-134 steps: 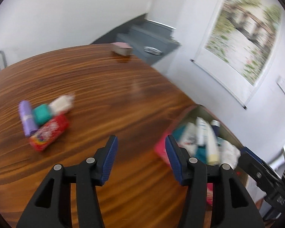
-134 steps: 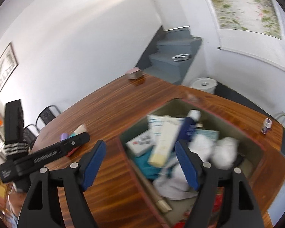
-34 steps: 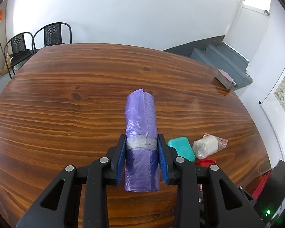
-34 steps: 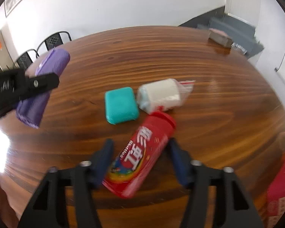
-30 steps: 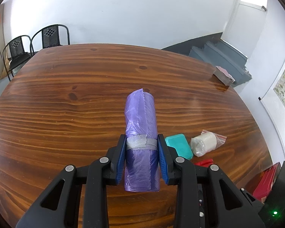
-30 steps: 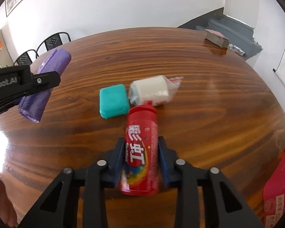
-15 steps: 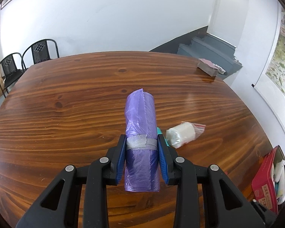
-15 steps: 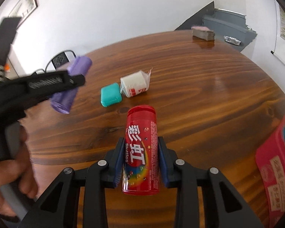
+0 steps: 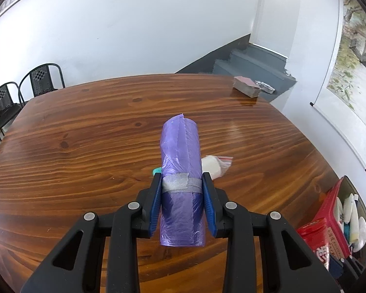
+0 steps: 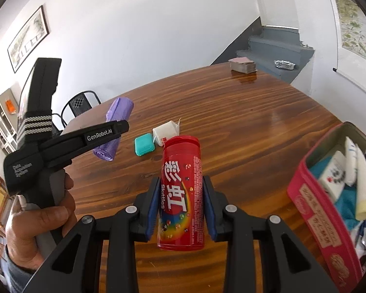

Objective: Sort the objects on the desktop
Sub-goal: 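Carry the purple roll and red can over the tin box with both tools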

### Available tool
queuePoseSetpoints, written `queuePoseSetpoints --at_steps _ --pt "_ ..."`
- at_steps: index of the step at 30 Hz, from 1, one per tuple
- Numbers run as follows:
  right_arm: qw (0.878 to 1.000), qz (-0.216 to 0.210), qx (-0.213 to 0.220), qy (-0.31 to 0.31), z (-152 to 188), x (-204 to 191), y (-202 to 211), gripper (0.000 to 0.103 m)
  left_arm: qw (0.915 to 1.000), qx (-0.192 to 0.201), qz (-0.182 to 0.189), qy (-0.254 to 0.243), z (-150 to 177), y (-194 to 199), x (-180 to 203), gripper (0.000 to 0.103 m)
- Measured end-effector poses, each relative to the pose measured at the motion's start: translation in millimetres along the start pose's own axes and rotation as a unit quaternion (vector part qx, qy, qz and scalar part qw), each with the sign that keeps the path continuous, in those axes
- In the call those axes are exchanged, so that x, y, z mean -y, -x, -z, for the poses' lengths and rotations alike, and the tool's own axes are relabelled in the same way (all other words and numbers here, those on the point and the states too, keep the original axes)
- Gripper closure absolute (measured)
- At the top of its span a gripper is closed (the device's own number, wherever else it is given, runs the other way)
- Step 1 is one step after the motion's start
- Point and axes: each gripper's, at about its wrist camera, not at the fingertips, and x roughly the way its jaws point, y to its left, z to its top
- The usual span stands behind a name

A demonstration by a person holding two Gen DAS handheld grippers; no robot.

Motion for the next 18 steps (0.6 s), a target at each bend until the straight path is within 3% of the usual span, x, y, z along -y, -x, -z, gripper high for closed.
queuePoseSetpoints --at_steps 9,18 --pt "0.999 0.021 0.033 -0.015 6.3 18.0 39.4 0.067 0.9996 0.002 0.022 -0.015 2.9 9.2 16.7 0.069" --pt "0.991 0.094 0.081 -0.049 15.8 68.7 91.5 0.067 0.9983 0.001 0.049 -0.032 9.5 17.9 34.8 0.069"
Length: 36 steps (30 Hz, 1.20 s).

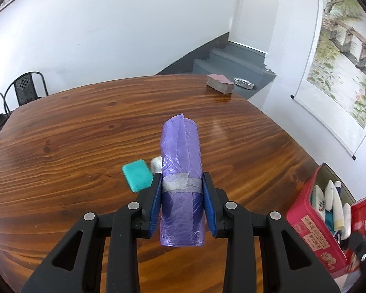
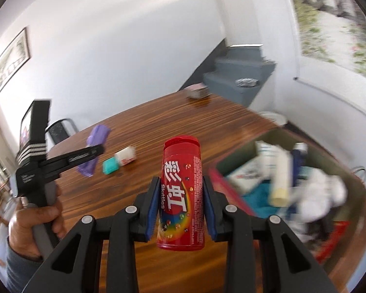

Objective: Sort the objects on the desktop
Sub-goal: 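Carry the purple roll and red can over the tin box with both tools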

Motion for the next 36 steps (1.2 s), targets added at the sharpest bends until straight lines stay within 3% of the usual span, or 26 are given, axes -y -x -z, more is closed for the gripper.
queuePoseSetpoints --at_steps 9,16,25,36 --pt "0.995 0.082 0.019 -0.053 7.1 75.4 27.7 0.067 0.9995 -0.003 0.026 -0.021 9.1 11.0 25.8 0.069" --pt "0.99 0.105 0.015 -0.088 17.6 111.5 32.9 0.067 0.9969 -0.008 0.066 -0.043 18.7 26.4 55.8 0.069" --pt "0.991 0.087 -0.012 -0.101 31.4 127.2 24.9 0.067 0.9907 -0.016 0.116 -0.068 29.4 37.7 103.0 0.069" --pt "0.994 0.066 -0.034 -0.084 37.7 139.6 15.5 0.067 0.9761 -0.044 0.183 -0.108 44.7 36.3 178.6 0.069"
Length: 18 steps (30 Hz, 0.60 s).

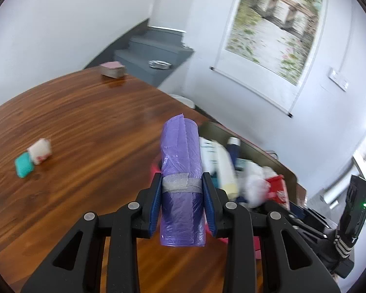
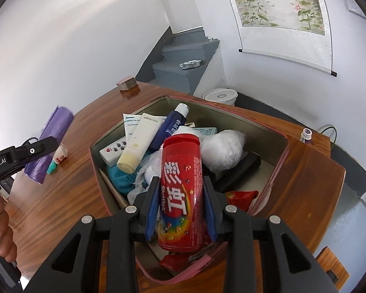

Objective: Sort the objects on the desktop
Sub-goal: 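Carry the purple roll and red can over the tin box with both tools, then open both tools to drop the purple roll and red can into the box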

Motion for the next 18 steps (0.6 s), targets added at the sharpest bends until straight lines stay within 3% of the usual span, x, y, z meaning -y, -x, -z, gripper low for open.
queuePoseSetpoints --at_steps 8,18 --pt "0.999 -0.005 0.02 0.029 -5.5 5.2 7.8 0.066 0.9984 -0.023 0.044 -0.026 -1.8 -24.7 44.1 0.069" --pt "0.999 -0.019 0.02 0.033 -6.9 12.2 2.9 0.064 0.9955 -0.047 0.07 -0.043 -0.1 -46.9 65.8 0.069"
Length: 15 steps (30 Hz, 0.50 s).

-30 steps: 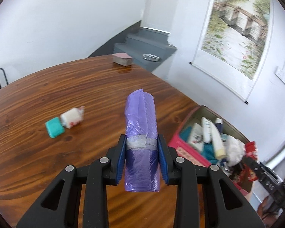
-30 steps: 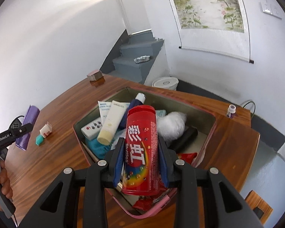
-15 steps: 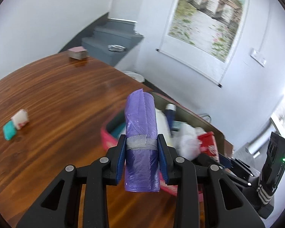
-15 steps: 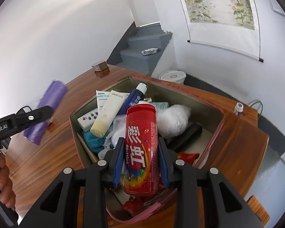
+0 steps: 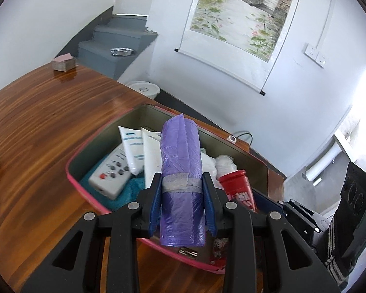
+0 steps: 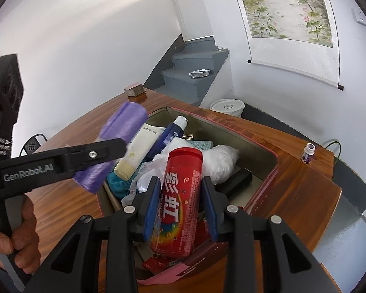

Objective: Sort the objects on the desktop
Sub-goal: 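Open both tools to drop the purple roll and red can into the box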

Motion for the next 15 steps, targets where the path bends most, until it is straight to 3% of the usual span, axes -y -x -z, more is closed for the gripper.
queuePoseSetpoints --at_steps 7,15 --pt "1.0 -0.009 -0.002 0.013 -0.5 -8.0 -5.8 0.064 0.9998 -0.018 0.012 0.001 -1.8 -7.9 0.0 0.068" --pt "1.0 0.0 0.001 -0.012 0.0 1.3 0.4 0.064 0.9998 0.003 0.015 0.011 -8.1 6.0 -11.4 0.067"
